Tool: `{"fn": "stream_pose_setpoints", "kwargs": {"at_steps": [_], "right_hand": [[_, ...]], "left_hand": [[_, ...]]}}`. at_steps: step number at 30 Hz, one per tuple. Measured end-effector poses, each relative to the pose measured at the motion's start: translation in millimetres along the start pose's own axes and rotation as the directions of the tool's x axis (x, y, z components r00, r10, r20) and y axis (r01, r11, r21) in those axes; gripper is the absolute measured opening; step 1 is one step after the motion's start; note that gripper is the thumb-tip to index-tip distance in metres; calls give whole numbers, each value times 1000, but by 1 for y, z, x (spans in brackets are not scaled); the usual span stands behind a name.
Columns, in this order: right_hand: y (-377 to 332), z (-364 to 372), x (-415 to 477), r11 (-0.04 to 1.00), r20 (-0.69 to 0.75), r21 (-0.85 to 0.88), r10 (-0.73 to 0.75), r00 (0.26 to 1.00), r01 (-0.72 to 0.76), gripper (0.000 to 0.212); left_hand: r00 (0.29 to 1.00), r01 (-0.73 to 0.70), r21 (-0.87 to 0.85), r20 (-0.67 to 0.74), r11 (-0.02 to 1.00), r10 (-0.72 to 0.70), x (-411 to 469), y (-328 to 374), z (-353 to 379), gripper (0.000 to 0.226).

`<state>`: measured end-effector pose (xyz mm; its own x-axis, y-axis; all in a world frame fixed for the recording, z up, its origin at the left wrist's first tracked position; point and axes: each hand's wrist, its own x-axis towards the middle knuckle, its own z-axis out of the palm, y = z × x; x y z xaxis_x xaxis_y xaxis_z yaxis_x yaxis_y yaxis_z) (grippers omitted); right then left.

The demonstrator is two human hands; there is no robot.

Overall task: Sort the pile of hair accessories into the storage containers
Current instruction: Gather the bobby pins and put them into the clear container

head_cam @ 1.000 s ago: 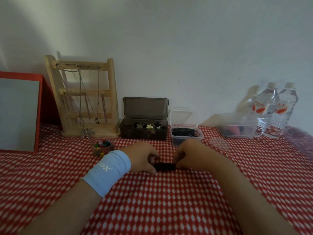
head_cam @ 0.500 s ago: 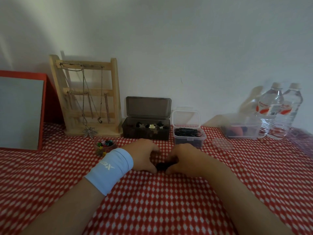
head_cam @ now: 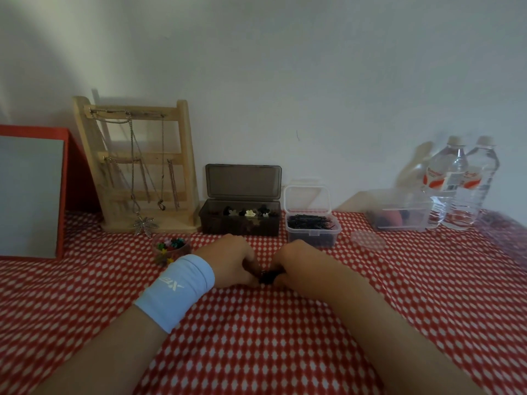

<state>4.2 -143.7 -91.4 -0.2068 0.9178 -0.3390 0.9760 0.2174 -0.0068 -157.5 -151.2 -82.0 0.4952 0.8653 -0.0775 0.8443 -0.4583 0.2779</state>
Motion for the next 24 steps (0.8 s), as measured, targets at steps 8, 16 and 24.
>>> {"fn": "stream_pose_setpoints", "kwargs": {"at_steps": [8,16,24], "right_hand": [[-5,2,5,996,32,-26,91,995,-90,52],[18,11,-27,970,-170,192,-118,978,150,28],[46,-6,-40,915,-231,364,-90,969,172,19]], "left_hand": [[997,-59,1,-57,998,58,3,2,13,23],[963,-78,-112,-264,991,46,7,-9,4,21],[956,-105,-172,-290,980,51,10,-4,4,22]]}}
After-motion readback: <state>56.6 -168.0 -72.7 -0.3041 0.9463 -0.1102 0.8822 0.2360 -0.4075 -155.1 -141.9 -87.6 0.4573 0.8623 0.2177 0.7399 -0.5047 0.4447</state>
